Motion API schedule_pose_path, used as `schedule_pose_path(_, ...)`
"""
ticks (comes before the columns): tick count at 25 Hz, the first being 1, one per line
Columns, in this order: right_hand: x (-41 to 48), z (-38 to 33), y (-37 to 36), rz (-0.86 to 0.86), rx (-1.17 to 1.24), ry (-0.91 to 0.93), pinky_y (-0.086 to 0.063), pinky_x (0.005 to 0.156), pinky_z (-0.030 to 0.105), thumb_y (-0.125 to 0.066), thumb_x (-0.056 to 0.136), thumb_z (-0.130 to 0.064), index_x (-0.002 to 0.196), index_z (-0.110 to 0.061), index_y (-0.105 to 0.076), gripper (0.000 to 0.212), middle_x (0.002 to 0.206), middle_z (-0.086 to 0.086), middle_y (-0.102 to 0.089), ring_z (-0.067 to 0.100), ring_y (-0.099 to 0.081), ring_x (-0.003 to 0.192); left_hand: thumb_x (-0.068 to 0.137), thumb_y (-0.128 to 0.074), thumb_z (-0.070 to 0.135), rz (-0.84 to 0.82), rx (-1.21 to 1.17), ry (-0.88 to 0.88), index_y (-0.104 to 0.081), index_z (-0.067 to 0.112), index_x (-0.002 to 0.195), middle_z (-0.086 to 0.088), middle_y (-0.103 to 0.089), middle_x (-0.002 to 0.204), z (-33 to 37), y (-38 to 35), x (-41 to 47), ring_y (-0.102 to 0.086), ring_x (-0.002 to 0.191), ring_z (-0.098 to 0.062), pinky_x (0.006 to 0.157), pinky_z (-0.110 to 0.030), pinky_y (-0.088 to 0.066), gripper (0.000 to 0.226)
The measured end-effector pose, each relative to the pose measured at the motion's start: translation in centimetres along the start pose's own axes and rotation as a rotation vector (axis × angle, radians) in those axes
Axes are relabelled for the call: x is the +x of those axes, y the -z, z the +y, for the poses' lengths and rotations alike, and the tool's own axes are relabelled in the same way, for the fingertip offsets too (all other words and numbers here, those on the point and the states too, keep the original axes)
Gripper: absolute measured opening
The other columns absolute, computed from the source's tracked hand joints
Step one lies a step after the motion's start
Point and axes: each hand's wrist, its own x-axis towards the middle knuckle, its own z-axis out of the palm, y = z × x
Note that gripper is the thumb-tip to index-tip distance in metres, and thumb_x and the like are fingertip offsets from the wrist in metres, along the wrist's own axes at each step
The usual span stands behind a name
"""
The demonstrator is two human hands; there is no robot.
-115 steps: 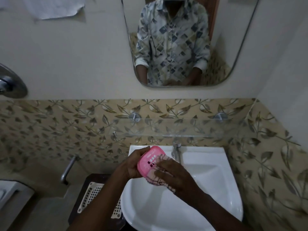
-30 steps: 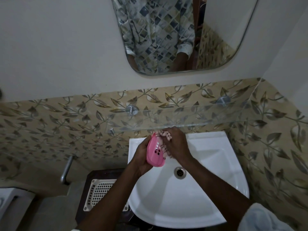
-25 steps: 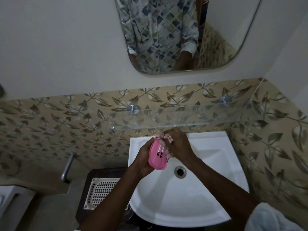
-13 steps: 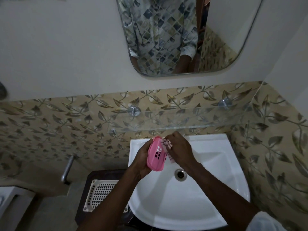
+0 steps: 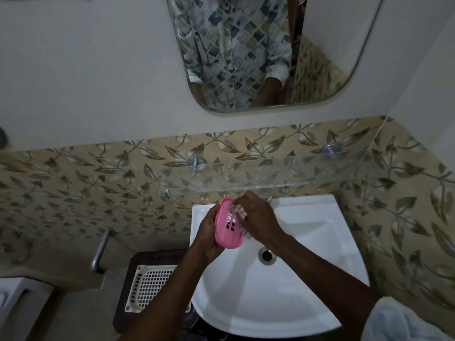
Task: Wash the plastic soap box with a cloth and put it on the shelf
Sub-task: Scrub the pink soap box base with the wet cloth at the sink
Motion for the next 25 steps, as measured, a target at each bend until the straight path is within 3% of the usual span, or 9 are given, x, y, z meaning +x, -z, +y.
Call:
schedule_pose_path(3,-0.4,0.2,-0.4,-0.079,0.060,0.084,-0.055,0.083,0.039,-0.064,0.085,-0.001,0.117,-0.008,-0.070,0.033,0.113,0.015,-0.066,0.028,-0.063,0.101,0.091,-0.048,0.037,-0.032,0.013,0.046,-0.077,0.003,0.099,-0.017,-0.075,0.098,0.1,0.0,-0.1,-0.071,0.087,-0.030,0.079,-0.038,-0.057,0.045)
schedule_pose_path(5,0.4,0.2,0.0,-0.008,-0.021,0.101,-0.054,0.077,0.043,-0.063,0.080,-0.002,0.106,-0.007,-0.073,0.029,0.101,0.016,-0.067,0.031,-0.062,0.091,0.083,-0.056,0.036,-0.052,0.024,0.068,-0.074,0.004,0.105,-0.017,-0.074,0.099,0.6,-0.2,-0.6,-0.067,0.088,-0.030,0.082,-0.040,-0.054,0.043)
schedule_pose_path(8,-0.2,0.6,0.0,-0.125,-0.090,0.521,-0.048,0.085,0.039,-0.063,0.071,0.006,0.096,-0.009,-0.073,0.031,0.099,0.011,-0.069,0.029,-0.061,0.090,0.085,-0.056,0.035,-0.067,0.009,0.139,-0.067,-0.001,0.108,-0.017,-0.073,0.091,1.5,-0.1,-0.2,-0.069,0.081,-0.028,0.077,-0.035,-0.057,0.044)
schedule_pose_path(9,-0.5,0.8,-0.1,-0.108,-0.114,0.534,-0.047,0.088,0.041,-0.066,0.069,0.008,0.095,-0.009,-0.073,0.032,0.102,0.012,-0.069,0.031,-0.061,0.093,0.088,-0.054,0.035,-0.076,0.013,0.175,-0.066,-0.001,0.109,-0.017,-0.072,0.090,1.8,-0.3,-0.3,-0.068,0.079,-0.028,0.076,-0.035,-0.057,0.043)
schedule_pose_path(12,-0.3,0.7,-0.4,0.018,-0.044,0.325,-0.052,0.078,0.042,-0.069,0.072,0.007,0.091,-0.008,-0.070,0.024,0.099,0.013,-0.068,0.030,-0.059,0.089,0.086,-0.064,0.029,-0.105,0.031,0.196,-0.070,-0.001,0.102,-0.018,-0.071,0.089,2.1,-0.6,-0.5,-0.067,0.080,-0.029,0.079,-0.039,-0.055,0.035)
schedule_pose_path(14,-0.2,0.3,-1.0,-0.061,0.017,0.486,-0.049,0.081,0.037,-0.063,0.085,0.005,0.092,-0.006,-0.067,0.014,0.100,0.014,-0.066,0.029,-0.059,0.091,0.070,-0.079,0.020,-0.142,0.002,0.227,-0.073,-0.004,0.088,-0.018,-0.072,0.076,2.0,-0.5,-0.6,-0.070,0.068,-0.028,0.069,-0.036,-0.060,0.030)
schedule_pose_path(18,0.3,1.2,-0.5,-0.051,0.118,0.385,-0.052,0.081,0.043,-0.059,0.084,0.002,0.091,-0.002,-0.068,0.012,0.098,0.015,-0.067,0.028,-0.059,0.092,0.078,-0.063,0.029,-0.145,-0.012,0.214,-0.074,-0.004,0.095,-0.022,-0.072,0.091,1.6,-0.2,-0.3,-0.069,0.081,-0.033,0.076,-0.041,-0.058,0.038)
schedule_pose_path(23,-0.4,1.1,-1.4,-0.041,0.241,0.218,-0.050,0.094,0.028,-0.062,0.085,0.001,0.112,-0.004,-0.067,0.029,0.109,0.015,-0.068,0.024,-0.063,0.101,0.084,-0.053,0.033,-0.161,-0.035,0.211,-0.078,-0.001,0.095,-0.021,-0.075,0.094,1.6,-0.3,-0.2,-0.074,0.079,-0.033,0.070,-0.040,-0.062,0.044)
schedule_pose_path(25,-0.7,1.4,-1.7,-0.062,0.277,0.263,-0.046,0.100,0.022,-0.057,0.084,0.002,0.113,-0.002,-0.066,0.031,0.109,0.019,-0.068,0.024,-0.062,0.103,0.083,-0.053,0.032,-0.157,-0.040,0.216,-0.077,-0.003,0.093,-0.020,-0.076,0.093,1.6,-0.4,-0.3,-0.075,0.079,-0.032,0.070,-0.038,-0.062,0.044)
